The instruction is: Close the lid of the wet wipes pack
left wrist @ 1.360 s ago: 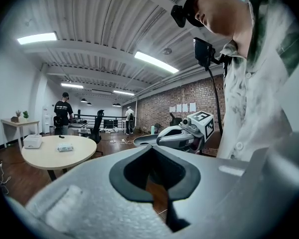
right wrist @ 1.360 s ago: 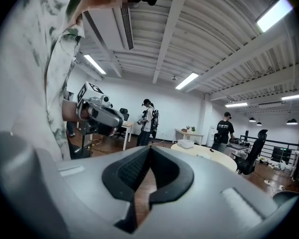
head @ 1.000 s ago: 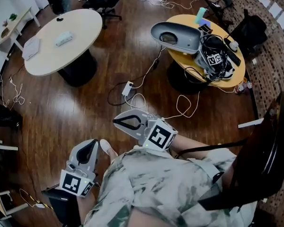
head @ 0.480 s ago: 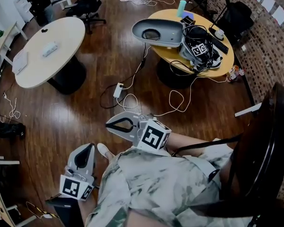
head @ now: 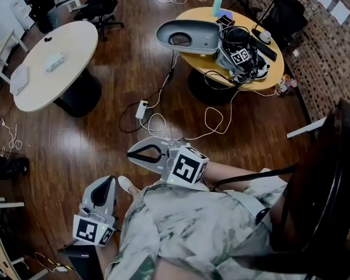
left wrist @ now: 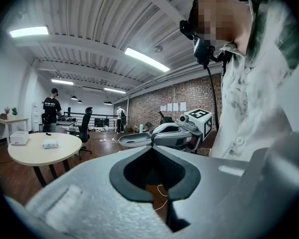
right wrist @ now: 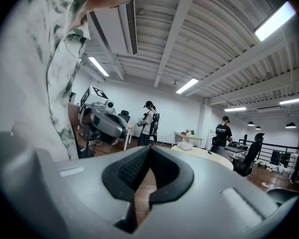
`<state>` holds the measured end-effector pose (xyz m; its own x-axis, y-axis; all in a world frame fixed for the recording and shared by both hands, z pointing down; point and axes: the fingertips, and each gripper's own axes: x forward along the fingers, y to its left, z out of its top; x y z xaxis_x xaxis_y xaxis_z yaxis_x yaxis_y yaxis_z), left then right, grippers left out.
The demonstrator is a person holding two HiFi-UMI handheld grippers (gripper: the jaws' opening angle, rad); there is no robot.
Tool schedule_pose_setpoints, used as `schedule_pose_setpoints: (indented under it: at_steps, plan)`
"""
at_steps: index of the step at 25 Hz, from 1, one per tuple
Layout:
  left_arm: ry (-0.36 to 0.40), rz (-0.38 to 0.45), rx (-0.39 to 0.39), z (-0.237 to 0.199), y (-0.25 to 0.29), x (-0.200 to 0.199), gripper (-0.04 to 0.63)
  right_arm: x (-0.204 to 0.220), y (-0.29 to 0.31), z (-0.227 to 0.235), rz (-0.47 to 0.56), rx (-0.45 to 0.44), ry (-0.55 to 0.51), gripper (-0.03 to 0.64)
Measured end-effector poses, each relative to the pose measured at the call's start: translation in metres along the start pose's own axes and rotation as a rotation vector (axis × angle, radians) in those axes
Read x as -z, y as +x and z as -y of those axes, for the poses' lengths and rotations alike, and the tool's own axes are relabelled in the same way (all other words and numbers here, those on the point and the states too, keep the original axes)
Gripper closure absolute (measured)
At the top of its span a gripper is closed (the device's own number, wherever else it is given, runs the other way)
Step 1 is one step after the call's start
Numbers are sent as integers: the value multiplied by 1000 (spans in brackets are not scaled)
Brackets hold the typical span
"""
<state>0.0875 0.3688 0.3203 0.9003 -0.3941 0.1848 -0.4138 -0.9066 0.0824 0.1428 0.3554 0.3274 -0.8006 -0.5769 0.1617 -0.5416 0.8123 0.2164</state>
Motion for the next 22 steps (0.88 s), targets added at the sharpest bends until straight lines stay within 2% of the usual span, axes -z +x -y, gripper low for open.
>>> schedule_pose_setpoints:
  at_steps: [22]
  plan:
    - [-16,-12,0,-9,-5,8,594,12,12,-3,-22,-8,-5,611]
